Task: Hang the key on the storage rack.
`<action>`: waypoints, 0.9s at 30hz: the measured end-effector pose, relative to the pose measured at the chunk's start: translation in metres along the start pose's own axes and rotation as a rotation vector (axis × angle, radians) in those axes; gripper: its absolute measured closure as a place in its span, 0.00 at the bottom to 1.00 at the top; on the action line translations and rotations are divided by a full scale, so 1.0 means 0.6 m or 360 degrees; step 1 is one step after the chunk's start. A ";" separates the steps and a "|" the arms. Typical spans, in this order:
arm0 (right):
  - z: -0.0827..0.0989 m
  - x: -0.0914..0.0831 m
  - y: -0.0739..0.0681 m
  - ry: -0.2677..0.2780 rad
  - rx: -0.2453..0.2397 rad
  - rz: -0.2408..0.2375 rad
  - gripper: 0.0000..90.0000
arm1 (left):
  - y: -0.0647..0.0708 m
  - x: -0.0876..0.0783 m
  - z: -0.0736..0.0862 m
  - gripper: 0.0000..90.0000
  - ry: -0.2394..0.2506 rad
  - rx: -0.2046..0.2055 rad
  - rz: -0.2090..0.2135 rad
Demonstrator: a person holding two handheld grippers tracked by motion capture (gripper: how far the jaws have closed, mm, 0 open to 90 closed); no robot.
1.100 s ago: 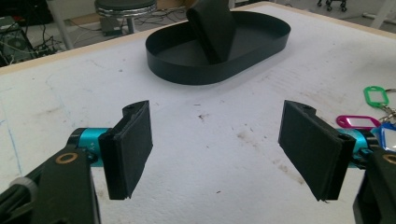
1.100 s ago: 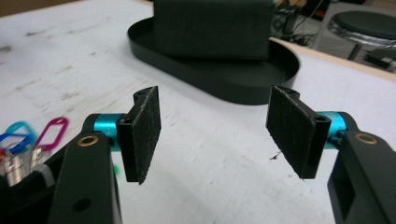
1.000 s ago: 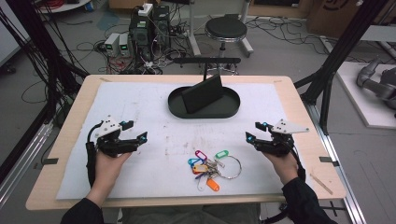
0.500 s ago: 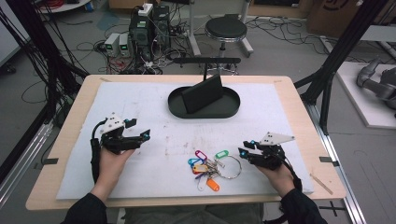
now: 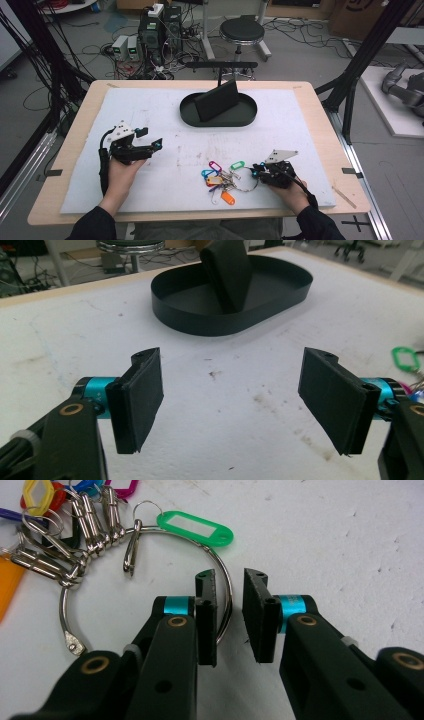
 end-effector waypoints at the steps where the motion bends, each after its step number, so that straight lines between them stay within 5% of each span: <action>1: 0.000 0.001 -0.001 0.0003 0.0006 -0.0001 0.89 | -0.001 0.000 0.001 0.29 -0.0002 -0.0008 -0.0002; 9: -0.006 0.002 0.002 0.0009 0.0018 0.0032 0.98 | -0.003 -0.002 0.000 0.29 -0.0003 0.0012 -0.0023; 14: -0.031 -0.016 0.012 0.0174 0.0107 0.0016 0.98 | -0.001 -0.003 0.000 0.29 -0.0002 0.0024 -0.0023; 22: -0.064 -0.046 0.007 0.0433 0.0362 -0.0238 0.98 | -0.001 -0.005 0.000 0.29 -0.0001 0.0040 -0.0035; 27: -0.074 -0.046 -0.008 0.0460 0.0315 -0.0260 1.00 | -0.001 -0.007 -0.001 0.29 0.0002 0.0053 -0.0044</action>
Point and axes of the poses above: each handheld gripper's, and its own axes: x roughly forward along the jaws, z roughly out of its underside, y roughly to its right, the point moved 8 cm from there along x, roughly forward along the jaws, and after that the axes turned 8 degrees about x, right-handed, at the moved point
